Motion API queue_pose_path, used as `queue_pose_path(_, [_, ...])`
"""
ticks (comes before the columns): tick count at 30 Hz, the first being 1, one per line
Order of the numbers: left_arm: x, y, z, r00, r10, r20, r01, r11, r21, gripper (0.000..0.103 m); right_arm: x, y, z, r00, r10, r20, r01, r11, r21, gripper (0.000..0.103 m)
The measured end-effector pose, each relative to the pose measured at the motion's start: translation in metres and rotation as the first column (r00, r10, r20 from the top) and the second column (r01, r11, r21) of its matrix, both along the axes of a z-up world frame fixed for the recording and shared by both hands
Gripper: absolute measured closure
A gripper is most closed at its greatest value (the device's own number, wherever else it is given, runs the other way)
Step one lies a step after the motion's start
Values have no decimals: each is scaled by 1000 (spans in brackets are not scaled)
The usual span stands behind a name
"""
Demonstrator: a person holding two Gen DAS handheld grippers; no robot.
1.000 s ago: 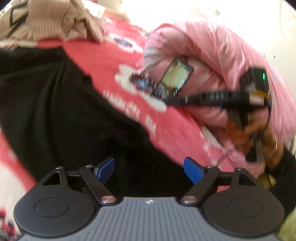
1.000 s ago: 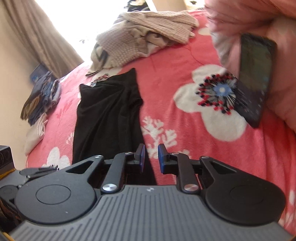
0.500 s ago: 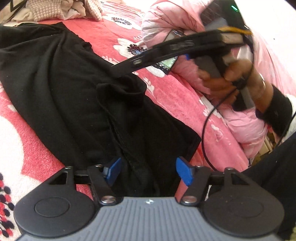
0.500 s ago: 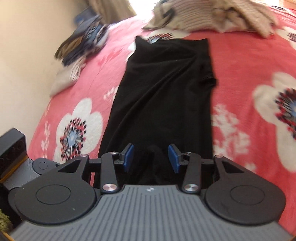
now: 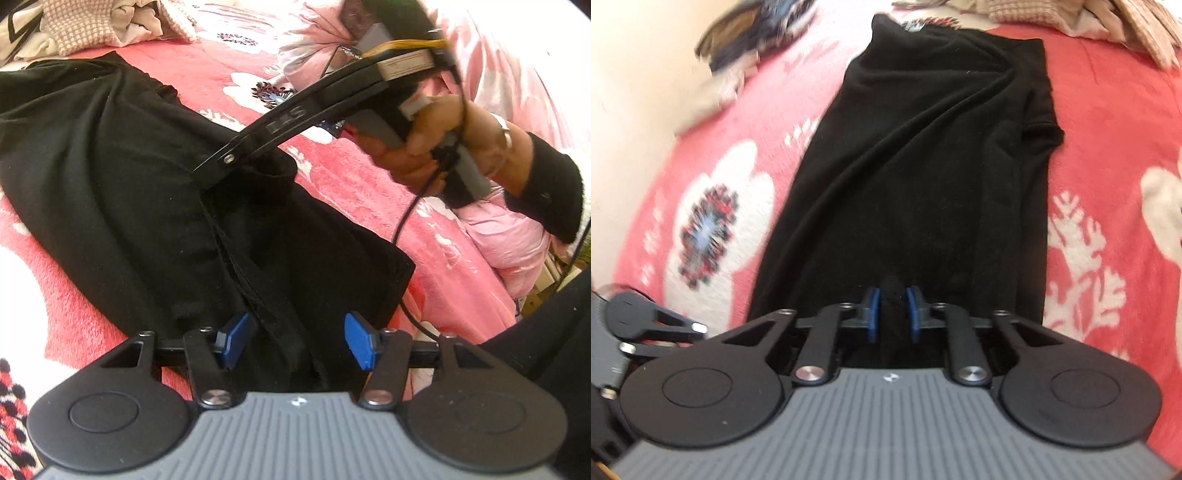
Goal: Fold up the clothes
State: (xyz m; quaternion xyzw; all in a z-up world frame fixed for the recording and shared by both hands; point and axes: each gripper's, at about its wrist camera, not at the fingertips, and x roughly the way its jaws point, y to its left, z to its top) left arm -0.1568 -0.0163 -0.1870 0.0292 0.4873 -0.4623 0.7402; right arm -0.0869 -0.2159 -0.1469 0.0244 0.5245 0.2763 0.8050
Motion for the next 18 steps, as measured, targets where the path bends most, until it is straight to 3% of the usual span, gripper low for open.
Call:
queue_pose_path(3, [-1,-5,-2,1000,-3,15,3,1000,15,54,-11,-12,9,1000,-26,12,26,998,51,96])
queue_pose_path(7, [-2,-12,-4,999,-8,34,6,999,36,73,-24,-25,20,998,-43,38,37,990,135,96])
queue_pose_path(9, [-3,-15,-5,999,-10,43,8,999,43,76,-32,-32,27,998,-38,59,27,985,172,96])
queue_pose_path(13, [-7,-14,-4,998,-22,64,19,999,45,85,-45,-44,40,995,3,105,-21,984,175,96])
queue_pose_path(18, [-16,-15,-1,993,-69,100,65,997,37,89,-66,-63,51,990,70,122,-84,990,111,96])
